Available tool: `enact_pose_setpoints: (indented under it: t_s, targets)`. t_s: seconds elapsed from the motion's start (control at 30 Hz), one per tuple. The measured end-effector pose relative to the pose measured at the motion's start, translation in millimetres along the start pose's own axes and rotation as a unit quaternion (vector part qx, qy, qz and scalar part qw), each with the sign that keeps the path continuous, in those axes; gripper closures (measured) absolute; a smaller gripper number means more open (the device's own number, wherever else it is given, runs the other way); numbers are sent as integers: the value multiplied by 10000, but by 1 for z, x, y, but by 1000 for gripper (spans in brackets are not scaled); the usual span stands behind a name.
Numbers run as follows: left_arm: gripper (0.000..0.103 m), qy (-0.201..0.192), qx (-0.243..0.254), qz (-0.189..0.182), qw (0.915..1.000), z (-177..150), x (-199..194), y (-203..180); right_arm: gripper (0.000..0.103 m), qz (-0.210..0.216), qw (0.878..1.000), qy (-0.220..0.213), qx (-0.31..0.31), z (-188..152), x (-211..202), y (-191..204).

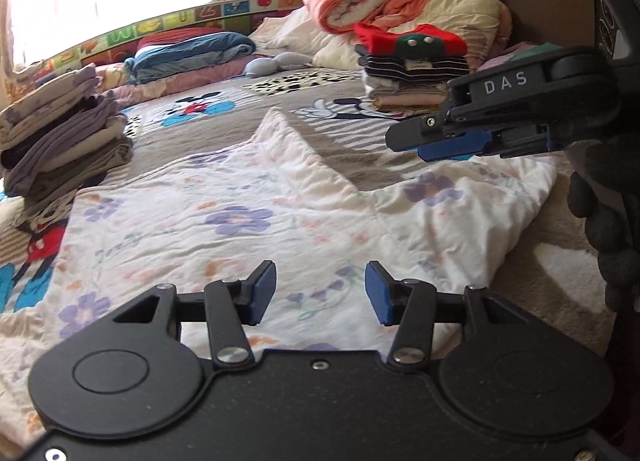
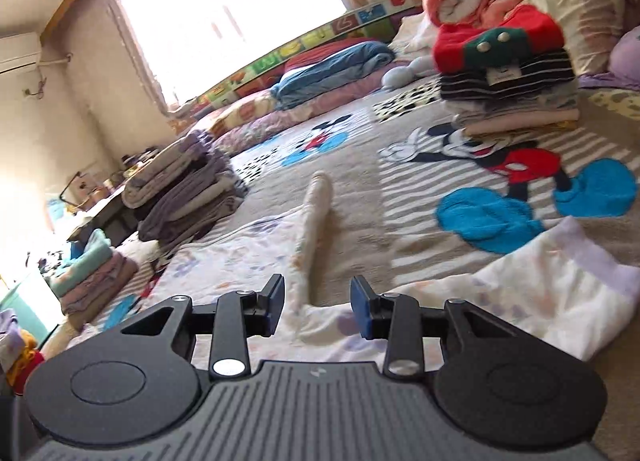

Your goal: Fold clothes

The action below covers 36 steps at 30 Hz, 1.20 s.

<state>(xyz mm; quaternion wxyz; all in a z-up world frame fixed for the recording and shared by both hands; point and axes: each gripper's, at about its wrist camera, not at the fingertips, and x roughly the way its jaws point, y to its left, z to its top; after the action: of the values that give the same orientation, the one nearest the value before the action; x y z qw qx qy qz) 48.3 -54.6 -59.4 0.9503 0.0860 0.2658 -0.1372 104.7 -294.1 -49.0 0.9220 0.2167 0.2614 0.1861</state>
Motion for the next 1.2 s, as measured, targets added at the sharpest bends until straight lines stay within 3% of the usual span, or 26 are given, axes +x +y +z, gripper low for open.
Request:
enact_pose_setpoints:
  t_s: [0.13,0.2,0.3,0.33,0.4,0.43,0.47,0.5,0.53,0.57,0.63,0.8,0.93,1.07,1.2]
  targets:
    - [55,-114,-785,165,9967,-1,-20,37,65,345,9980,396,-341,-3,27,31]
    - [55,184,-1075,-11,9940,-13,-16,51,65,549,9968,531,-252,-11,35,39]
    - [55,592,-838,72,9947,-30,-1,46,65,380,9929,997,-523,-34,49,50]
    - [56,506,-793,102,9955,-27,-5,42,67,202,9903,1194,-686,-43,54,51]
    - [56,-3,-694,129,9975,-18,-18,34,69,108,9881,1086,-1082,-58,50,53]
    - [56,-77,-611,172,9980,-16,-18,29,69,59,9875,1040,-1182,-59,44,56]
    - [56,68,-532,152,9984,-17,-12,24,69,9,9868,995,-1279,-59,39,59]
    - [54,456,-556,-20,9974,-22,1,21,69,-5,9860,953,-1366,-58,36,60]
    - [47,454,-450,72,9979,-23,2,15,69,-11,9860,950,-1370,-58,33,58]
    - [47,382,-319,212,9985,-24,0,8,69,-16,9860,948,-1372,-58,30,56]
    - [49,237,-59,491,9985,-26,-4,-6,70,126,9908,863,-1035,-56,26,42]
    - [53,14,167,68,9998,-26,-12,-42,68,386,9972,597,-248,-49,15,18]
    - [58,-333,440,212,9983,-21,-10,-46,66,458,9980,358,260,-37,3,-3]
    - [58,-267,150,180,9994,-18,6,-34,66,638,9966,277,440,-24,1,-10]
    - [58,16,99,62,9999,-19,26,-26,66,924,9939,582,175,-14,24,7]
